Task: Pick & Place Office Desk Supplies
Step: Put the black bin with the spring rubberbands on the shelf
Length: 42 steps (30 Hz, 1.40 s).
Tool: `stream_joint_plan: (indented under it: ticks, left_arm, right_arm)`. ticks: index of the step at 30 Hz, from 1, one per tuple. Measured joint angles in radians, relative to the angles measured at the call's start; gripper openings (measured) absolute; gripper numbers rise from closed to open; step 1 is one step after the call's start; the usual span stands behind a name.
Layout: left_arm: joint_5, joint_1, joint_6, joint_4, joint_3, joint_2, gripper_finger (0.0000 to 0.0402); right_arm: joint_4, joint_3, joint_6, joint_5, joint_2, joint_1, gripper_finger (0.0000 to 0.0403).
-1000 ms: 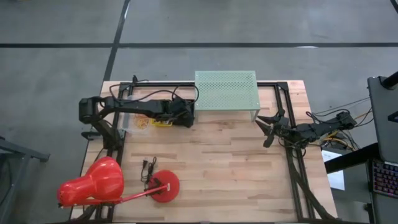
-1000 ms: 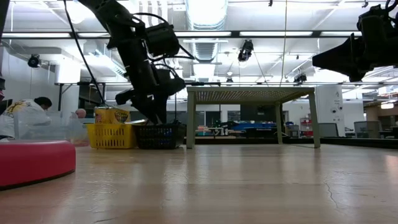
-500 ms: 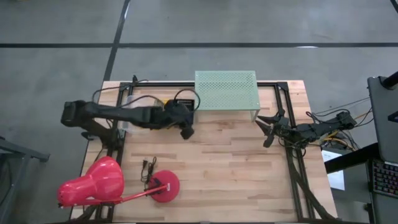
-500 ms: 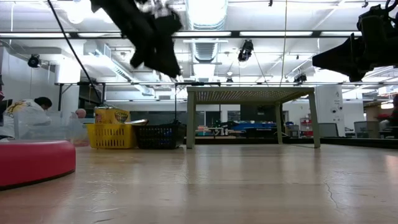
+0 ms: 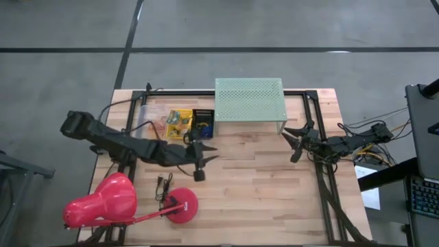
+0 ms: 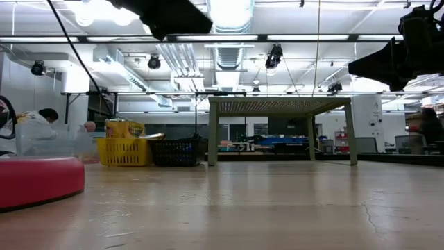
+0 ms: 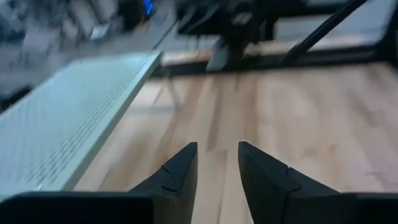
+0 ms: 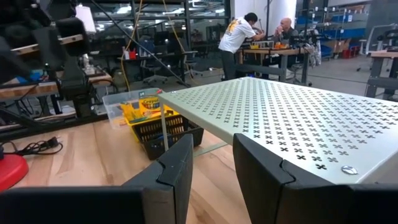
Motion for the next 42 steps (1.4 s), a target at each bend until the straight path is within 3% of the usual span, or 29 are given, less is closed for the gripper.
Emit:
stream_joint_plan:
  ticks: [6,10,13,17,21,29,42]
  left_arm:
    - [0.199,0.046,0.147,0.356,-0.144,0.002,0.0117]
    - [0.304,0.116,0.173,0.366,-0.17,0.002,0.0113]
    - [0.356,0.14,0.17,0.369,-0.182,-0.003,0.0085]
    - [0.363,0.129,0.216,0.369,-0.216,-0.025,0.0015]
    - [0.353,0.112,0.254,0.385,-0.279,-0.084,0.0006]
    - [0.352,0.078,0.357,0.448,-0.463,-0.325,0.0002]
    - [0.36,0.077,0.3,0.44,-0.735,-0.799,0.0005]
  right_arm:
    - [0.0,0.0,0.0,0.0,0.0,0.0,0.0114]
    - [0.0,0.0,0.0,0.0,0.0,0.0,0.0114]
    - [0.0,0.0,0.0,0.0,0.0,0.0,0.0114]
    - [0.0,0.0,0.0,0.0,0.0,0.0,0.0114]
    - [0.0,0.0,0.0,0.0,0.0,0.0,0.0114]
    - [0.0,0.0,0.0,0.0,-0.001,0.0,0.0114]
    - [0.0,0.0,0.0,0.0,-0.001,0.0,0.0114]
